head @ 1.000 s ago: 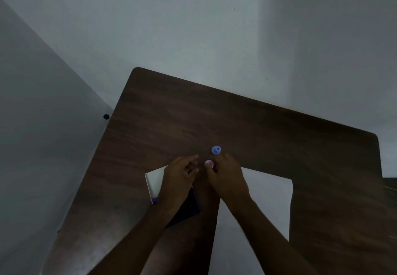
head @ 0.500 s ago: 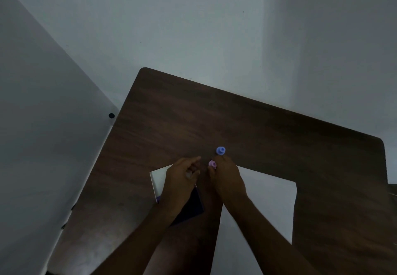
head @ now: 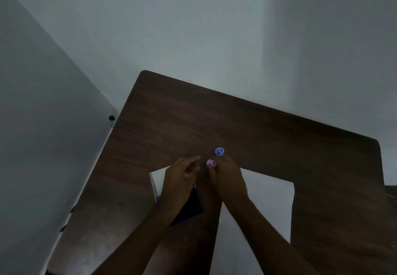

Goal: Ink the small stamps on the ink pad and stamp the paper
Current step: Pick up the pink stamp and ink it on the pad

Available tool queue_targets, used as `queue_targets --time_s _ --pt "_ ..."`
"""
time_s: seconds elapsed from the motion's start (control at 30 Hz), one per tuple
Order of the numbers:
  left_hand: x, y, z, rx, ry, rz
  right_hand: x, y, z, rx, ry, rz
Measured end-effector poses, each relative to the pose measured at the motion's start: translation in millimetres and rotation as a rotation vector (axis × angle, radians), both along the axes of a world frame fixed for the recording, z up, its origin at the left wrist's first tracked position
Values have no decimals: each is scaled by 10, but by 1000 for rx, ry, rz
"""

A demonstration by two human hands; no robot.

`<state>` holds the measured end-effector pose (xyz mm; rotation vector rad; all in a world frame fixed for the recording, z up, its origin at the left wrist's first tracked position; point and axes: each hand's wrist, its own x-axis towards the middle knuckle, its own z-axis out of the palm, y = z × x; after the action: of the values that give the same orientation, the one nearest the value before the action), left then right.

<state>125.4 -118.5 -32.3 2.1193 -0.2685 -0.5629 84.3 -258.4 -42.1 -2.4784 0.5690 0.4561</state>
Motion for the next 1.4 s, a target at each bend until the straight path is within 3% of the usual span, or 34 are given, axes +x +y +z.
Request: queue_targets --time_s 0.1,0.17,0.23,0.3,0.4,0.6,0.87,1.17,1.4 --pt "4 29 109 -30 16 11 -80 6 116 162 -153 -205" --pt "-6 43 194 -53 44 12 -141 35 202 353 -111 -323" --pt "-12 61 245 -37 88 -1 -201 106 301 475 -157 -364" --pt "-12 91 290 -22 180 -49 -239 186 482 568 -346 -435" --pt "-40 126 421 -122 265 -109 -286 271 736 656 -399 -443" --pt "-136 253 689 -245 -27 -22 -383 327 950 743 -423 -463" --pt "-165 291 781 -298 -38 45 -464 368 1073 728 -450 -469" --pt "-230 406 883 -302 -247 64 -512 451 1149 770 -446 -475" --pt "-293 766 901 -535 141 278 -494 563 1205 829 -425 -408"
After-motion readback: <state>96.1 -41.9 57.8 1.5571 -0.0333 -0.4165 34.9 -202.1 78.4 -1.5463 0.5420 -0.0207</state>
